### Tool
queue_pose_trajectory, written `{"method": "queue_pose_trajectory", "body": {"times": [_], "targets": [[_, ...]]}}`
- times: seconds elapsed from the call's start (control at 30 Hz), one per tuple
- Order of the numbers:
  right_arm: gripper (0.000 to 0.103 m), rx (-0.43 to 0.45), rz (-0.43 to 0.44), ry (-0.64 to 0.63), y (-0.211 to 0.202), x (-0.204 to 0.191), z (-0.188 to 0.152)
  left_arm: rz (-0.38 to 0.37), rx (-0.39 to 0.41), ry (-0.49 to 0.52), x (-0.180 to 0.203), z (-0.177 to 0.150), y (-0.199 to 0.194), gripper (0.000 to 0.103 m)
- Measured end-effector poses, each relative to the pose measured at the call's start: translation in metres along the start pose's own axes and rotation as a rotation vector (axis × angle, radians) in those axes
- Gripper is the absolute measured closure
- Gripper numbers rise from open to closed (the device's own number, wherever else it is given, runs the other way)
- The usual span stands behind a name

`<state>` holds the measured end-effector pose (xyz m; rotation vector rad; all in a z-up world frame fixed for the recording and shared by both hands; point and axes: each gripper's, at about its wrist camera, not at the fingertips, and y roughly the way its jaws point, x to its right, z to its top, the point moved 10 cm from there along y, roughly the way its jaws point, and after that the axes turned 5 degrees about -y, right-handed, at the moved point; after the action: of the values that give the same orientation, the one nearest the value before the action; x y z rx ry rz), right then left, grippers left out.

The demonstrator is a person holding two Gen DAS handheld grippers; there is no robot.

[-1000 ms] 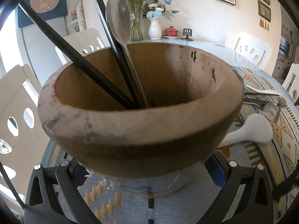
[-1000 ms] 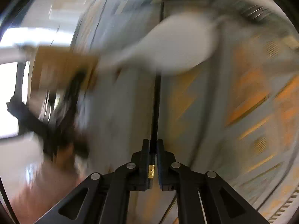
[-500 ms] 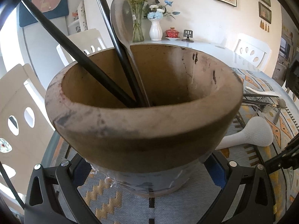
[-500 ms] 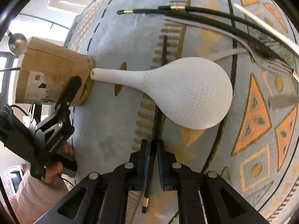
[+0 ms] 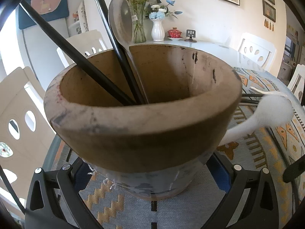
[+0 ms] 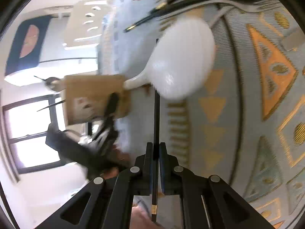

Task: Organize utensils
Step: 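Lift the black chopstick upright and carry it above the wooden holder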

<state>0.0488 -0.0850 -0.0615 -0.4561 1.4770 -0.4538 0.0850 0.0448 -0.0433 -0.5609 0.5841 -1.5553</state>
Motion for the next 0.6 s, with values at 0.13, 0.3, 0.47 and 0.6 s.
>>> {"method": "queue_pose_trajectory", "body": {"times": [0.13,0.3,0.47,0.6], "targets": [[0.098,0.012,0.072,-0.017,-0.003,-0.023,-0.001,-0.001,-0.001,0.005,0.001,-0.001,0.0,0.001],[0.098,0.062,0.066,-0.031,-0.016,-0.036,0.004,0.001,0.009,0.003,0.001,-0.001,-0.003,0.001],[0.098,0.112,0.099,-0.026,-0.032,-0.041,0.008,0.002,0.008,-0.002,0.0,-0.002,-0.003,0.001],[0.098,0.125,0.099,-0.035,-0.033,-0.045,0.01,0.001,0.006,-0.002,-0.001,-0.003,-0.003,0.001]]}}
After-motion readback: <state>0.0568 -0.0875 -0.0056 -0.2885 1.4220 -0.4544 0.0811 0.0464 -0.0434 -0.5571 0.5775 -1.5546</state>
